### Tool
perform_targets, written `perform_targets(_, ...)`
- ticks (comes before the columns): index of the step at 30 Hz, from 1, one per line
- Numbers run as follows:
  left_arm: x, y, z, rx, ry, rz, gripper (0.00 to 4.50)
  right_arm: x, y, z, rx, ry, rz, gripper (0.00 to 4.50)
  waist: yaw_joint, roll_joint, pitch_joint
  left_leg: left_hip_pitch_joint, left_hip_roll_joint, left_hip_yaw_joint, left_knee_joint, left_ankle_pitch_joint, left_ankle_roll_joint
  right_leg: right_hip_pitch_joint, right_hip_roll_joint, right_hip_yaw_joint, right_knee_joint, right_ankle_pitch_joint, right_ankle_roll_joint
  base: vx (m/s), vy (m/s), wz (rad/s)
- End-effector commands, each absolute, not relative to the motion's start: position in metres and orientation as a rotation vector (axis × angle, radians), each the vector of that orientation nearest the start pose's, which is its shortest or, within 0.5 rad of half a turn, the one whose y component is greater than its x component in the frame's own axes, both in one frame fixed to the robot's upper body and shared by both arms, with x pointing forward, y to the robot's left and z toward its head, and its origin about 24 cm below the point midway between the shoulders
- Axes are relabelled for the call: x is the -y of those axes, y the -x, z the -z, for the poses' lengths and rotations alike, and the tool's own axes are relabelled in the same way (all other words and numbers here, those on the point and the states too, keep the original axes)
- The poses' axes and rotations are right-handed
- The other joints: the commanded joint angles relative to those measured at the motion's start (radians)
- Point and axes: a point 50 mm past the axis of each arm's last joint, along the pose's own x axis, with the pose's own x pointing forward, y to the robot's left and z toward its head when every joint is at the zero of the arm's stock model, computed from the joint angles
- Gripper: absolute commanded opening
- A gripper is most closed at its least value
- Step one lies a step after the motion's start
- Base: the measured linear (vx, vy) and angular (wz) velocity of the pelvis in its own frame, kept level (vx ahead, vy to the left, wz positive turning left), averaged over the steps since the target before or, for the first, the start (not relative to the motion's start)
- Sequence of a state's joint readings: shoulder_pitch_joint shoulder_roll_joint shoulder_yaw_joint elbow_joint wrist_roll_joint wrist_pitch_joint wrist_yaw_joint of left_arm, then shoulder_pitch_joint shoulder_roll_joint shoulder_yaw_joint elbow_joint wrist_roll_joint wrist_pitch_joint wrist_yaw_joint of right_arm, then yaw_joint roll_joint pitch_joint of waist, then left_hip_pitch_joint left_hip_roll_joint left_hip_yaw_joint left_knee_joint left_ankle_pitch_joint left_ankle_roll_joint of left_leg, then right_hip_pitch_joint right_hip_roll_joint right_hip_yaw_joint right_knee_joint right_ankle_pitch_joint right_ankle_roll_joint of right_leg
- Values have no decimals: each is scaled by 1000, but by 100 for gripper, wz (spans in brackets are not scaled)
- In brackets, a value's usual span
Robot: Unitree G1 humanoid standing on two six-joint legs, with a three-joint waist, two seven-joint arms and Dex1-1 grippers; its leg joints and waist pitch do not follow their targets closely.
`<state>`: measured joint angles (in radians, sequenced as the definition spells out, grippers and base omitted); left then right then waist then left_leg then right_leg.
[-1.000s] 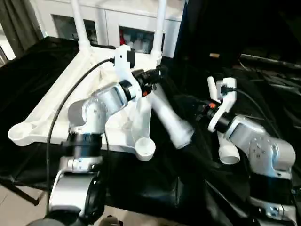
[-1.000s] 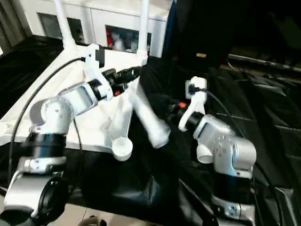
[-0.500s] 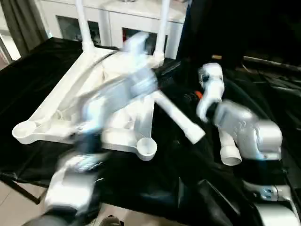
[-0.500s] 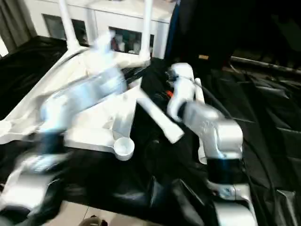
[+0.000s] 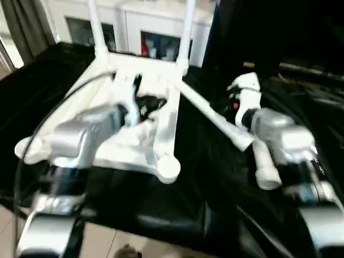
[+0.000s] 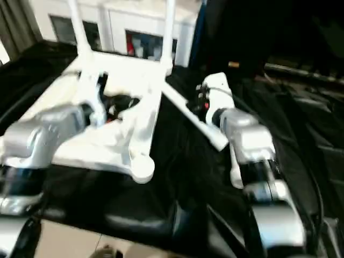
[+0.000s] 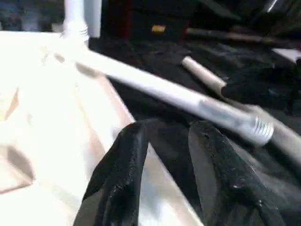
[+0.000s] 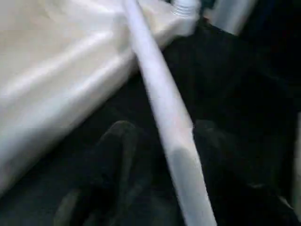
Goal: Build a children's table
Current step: Pick table leg
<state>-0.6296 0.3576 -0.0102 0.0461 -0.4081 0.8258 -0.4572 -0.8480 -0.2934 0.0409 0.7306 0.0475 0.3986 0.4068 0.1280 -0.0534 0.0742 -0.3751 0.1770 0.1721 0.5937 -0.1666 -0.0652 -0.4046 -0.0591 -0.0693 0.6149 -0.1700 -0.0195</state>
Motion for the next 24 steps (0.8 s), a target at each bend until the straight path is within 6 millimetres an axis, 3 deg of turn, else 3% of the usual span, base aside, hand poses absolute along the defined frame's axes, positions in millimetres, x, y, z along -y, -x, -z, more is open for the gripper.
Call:
perform_targets(1,-144,-330,-153,-269,-2,644,173,169,-395,-118,-307,262,-336,253,-6,2,-76,18,44,-12,-62,-185,-43,49,-85,51,-64,-240,-161,0,0,0)
perform_targets(4,-147,-323,-148,-282,-7,654,173,168,-397,-117,-312,257,-339,269,-13,3,-73,16,46,-12,-64,-184,-31,48,-82,51,-62,-223,-159,0,0,0)
perform_targets(7,-150,-318,-143,-301,-9,657,173,171,-400,-111,-331,300,-325,293,-20,-5,-69,13,45,-11,-64,-182,-20,47,-82,51,-65,-230,-166,0,0,0)
perform_targets(17,-159,-312,-140,-302,-22,623,173,189,-405,-108,-338,294,-188,374,-26,-13,-68,6,43,-7,-57,-156,-1,45,-77,50,-55,-193,-172,0,0,0)
perform_targets(24,-159,-311,-137,-307,-28,619,173,191,-404,-102,-346,290,-189,431,-30,-6,-75,6,45,-8,-55,-157,-5,47,-77,50,-50,-165,-188,0,0,0)
